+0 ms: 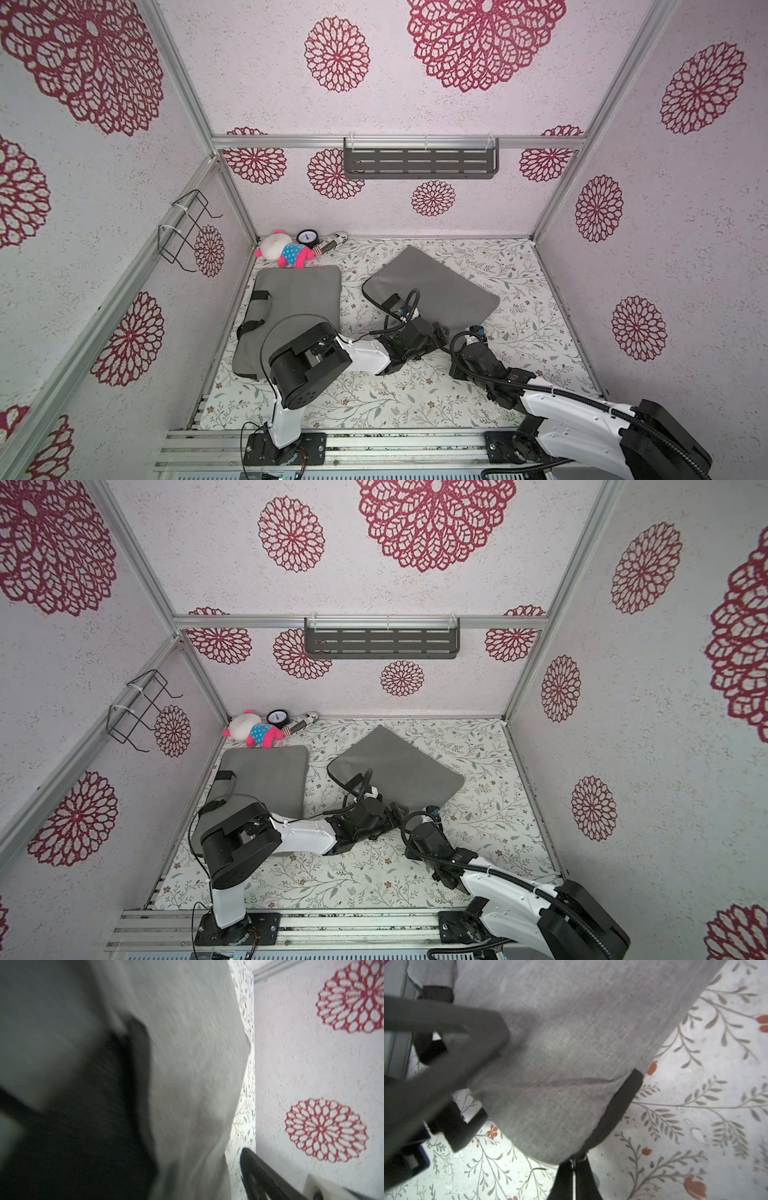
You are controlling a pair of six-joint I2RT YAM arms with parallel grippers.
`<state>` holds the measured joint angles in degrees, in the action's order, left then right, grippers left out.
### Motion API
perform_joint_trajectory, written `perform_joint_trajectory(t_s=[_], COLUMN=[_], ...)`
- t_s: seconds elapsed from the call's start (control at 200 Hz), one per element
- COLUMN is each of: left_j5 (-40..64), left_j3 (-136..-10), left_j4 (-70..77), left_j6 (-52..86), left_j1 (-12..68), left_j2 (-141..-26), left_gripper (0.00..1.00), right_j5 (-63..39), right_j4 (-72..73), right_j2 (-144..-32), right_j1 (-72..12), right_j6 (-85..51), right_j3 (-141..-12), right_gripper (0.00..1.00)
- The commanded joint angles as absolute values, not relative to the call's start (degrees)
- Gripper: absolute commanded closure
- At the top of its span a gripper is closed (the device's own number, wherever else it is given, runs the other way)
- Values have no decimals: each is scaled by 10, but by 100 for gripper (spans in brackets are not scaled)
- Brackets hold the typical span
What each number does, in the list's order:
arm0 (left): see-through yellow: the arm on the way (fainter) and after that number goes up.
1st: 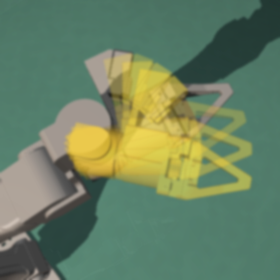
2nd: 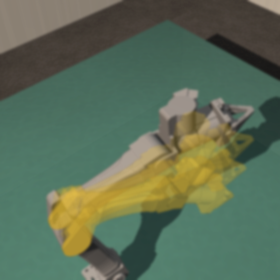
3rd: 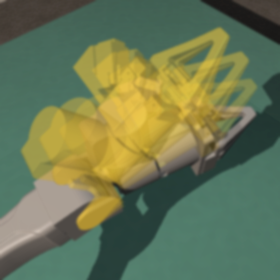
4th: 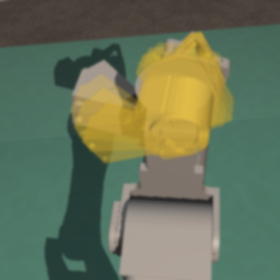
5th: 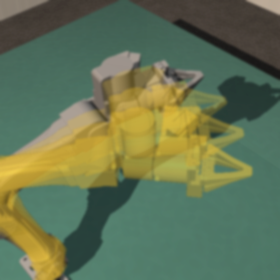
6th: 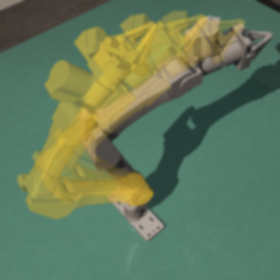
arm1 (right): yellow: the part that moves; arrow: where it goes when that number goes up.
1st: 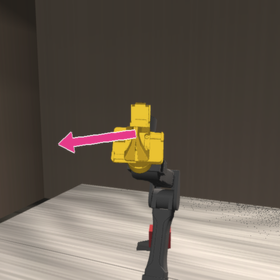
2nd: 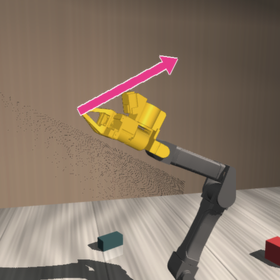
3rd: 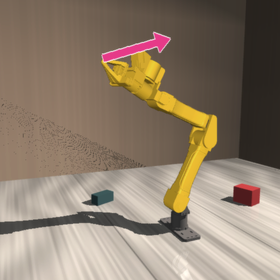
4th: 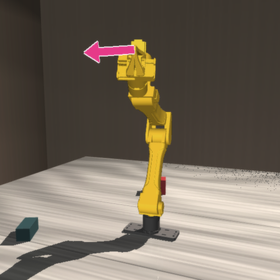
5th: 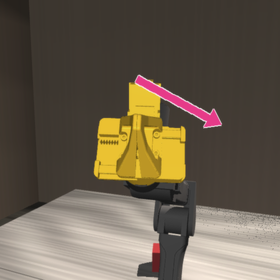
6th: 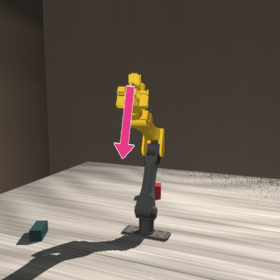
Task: Put the mouse into the laptop bag
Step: Zip the zipper on the zippered laptop bag.
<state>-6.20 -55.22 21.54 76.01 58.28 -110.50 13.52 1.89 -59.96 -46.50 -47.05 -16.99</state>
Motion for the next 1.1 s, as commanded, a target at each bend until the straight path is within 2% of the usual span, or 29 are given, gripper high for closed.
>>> perform_joint_trajectory(t_s=[0.0,0.065,0.245,0.35,0.505,0.761,1.096], left_j5=[-58,-67,-74,-82,-102,-120,-77], left_j3=[-572,-580,-606,-592,-553,-501,-487], left_j4=[216,216,189,191,193,198,247], left_j6=[767,765,758,764,762,743,745], left_j1=[601,606,591,576,561,548,523], left_j2=[-1108,-1115,-1149,-1151,-1107,-1045,-1052], left_gripper=[19,30,82,100,100,100,100], right_j5=[148,149,163,178,203,194,156], right_j4=[59,66,53,32,-23,-63,-45], right_j2=[-608,-608,-595,-579,-587,-595,-632], right_j1=[-484,-489,-497,-497,-479,-385,-338], right_j6=[-456,-459,-461,-470,-500,-540,-536], right_j3=[-190,-187,-183,-180,-186,-170,-170], right_gripper=[100,100,100,100,100,100,100])
